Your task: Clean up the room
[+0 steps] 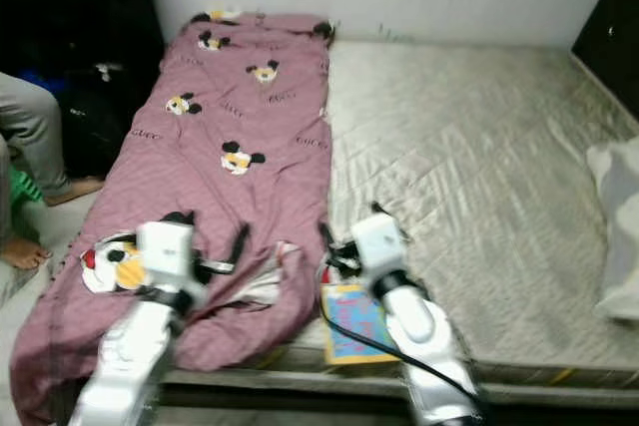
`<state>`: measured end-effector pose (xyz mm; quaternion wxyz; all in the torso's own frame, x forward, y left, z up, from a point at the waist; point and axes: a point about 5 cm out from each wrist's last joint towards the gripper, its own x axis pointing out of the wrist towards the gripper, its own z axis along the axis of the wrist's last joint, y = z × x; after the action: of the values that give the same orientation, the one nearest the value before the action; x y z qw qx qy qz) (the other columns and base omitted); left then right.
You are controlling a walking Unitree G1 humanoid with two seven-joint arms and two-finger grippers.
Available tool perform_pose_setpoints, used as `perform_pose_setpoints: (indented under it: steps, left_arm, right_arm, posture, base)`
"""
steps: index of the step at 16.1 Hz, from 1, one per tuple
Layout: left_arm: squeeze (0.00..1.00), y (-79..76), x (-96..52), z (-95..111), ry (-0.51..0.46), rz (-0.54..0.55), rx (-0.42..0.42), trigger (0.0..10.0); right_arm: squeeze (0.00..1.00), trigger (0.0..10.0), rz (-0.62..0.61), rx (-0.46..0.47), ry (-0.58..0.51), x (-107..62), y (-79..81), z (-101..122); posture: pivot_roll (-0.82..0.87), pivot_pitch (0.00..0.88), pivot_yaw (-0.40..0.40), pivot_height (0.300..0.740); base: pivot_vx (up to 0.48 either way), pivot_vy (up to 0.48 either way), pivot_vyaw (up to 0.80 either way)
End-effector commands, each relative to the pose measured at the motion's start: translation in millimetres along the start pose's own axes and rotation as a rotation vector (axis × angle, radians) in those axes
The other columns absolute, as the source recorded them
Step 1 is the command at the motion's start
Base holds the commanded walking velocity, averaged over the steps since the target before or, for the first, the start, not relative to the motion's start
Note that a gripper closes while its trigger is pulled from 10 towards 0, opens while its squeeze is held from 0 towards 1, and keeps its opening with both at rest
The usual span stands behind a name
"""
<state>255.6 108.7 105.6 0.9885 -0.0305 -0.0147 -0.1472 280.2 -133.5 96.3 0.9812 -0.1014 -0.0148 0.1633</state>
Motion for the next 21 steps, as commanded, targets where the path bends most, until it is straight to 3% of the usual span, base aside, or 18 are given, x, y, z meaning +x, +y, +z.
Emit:
perform_pose_setpoints:
  steps: [1,6,15,21]
  left_arm:
    - [0.00,7.6,-1.6,1.8,0.000,0.022,0.017,10.0]
    - [0.00,7.5,-1.4,1.4,0.002,0.022,0.019,10.0]
    - [0.00,8.4,0.5,1.7,-0.007,0.027,0.019,10.0]
    - [0.00,7.3,2.2,2.6,-0.012,0.019,0.019,10.0]
  right_arm:
    - [0.00,10.0,0.007,0.008,-0.028,3.3,3.6,6.6]
    - [0.00,10.0,0.007,0.009,-0.027,3.2,3.7,6.1]
    - [0.00,10.0,0.007,0.009,-0.022,5.8,3.5,4.6]
    - [0.00,10.0,0.006,0.009,-0.028,6.6,2.8,5.2]
  posture:
    - [-0.02,0.057,-0.015,0.740]
    - [-0.02,0.057,-0.015,0.740]
    - [-0.02,0.044,-0.014,0.740]
    - [-0.02,0.039,-0.012,0.740]
  base:
    - [0.000,-0.315,0.00]
    - [0.000,-0.287,0.00]
    - [0.000,0.000,0.00]
    - [0.000,-0.182,-0.44]
